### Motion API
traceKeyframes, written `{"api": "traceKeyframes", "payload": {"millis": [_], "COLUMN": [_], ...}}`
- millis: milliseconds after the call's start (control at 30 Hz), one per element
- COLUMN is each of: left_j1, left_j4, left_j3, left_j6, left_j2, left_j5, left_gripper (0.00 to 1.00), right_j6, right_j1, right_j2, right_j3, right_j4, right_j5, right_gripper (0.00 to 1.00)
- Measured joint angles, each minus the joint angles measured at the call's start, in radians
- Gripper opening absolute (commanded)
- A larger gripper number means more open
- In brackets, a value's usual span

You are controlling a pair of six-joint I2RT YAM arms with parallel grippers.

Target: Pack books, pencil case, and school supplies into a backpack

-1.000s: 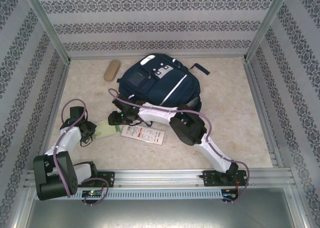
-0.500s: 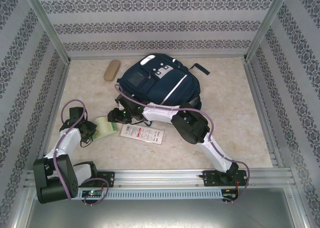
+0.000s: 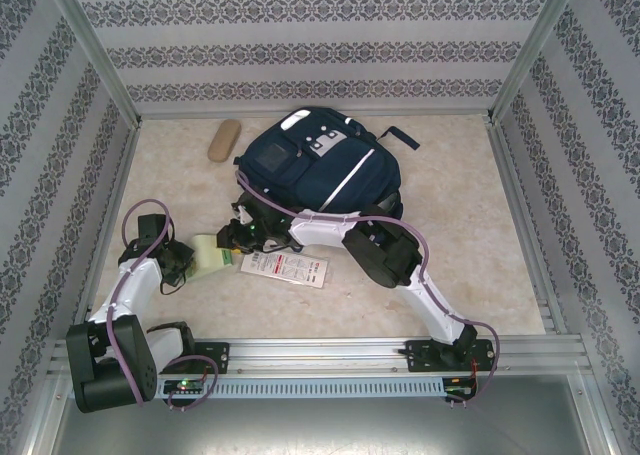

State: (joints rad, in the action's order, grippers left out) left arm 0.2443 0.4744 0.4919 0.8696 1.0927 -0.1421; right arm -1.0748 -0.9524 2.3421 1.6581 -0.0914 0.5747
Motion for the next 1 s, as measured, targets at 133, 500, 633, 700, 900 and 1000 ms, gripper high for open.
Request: {"api": "traceKeyframes", "payload": {"millis": [133, 500, 633, 700, 900, 1000], "left_j1": [0.0, -0.001, -0.013, -0.042, -0.231, -0.362], "left_j4": [0.019, 0.15, 0.151, 0.15, 0.132, 0.111], "left_j3": [0.006, 0.192, 0.273, 0.31, 0.441, 0.531], "left_j6": [0.0, -0.011, -0.017, -0.021, -0.037, -0.061], "left_j2": [-0.011, -0.08, -0.078, -0.064, 0.061, 0.162], "left_j5": [0.016, 0.002, -0.022, -0.029, -0.01, 0.021], "left_gripper": [0.23, 0.54, 0.54, 0.54, 0.55, 0.54], "right_j6": [-0.003, 0.029, 0.055, 0.066, 0.106, 0.118], "right_j1": [0.002, 0.058, 0.115, 0.151, 0.286, 0.38], "right_j2": [0.0, -0.179, -0.34, -0.43, -0.684, -0.803], "right_j3": [-0.001, -0.149, -0.245, -0.3, -0.485, -0.581], "right_j4": [-0.021, -0.033, -0.033, -0.033, -0.018, 0.003], "right_j5": [0.011, -0.005, -0.021, -0.031, -0.068, -0.087], "right_gripper": [0.13, 0.04, 0.03, 0.03, 0.03, 0.03]}}
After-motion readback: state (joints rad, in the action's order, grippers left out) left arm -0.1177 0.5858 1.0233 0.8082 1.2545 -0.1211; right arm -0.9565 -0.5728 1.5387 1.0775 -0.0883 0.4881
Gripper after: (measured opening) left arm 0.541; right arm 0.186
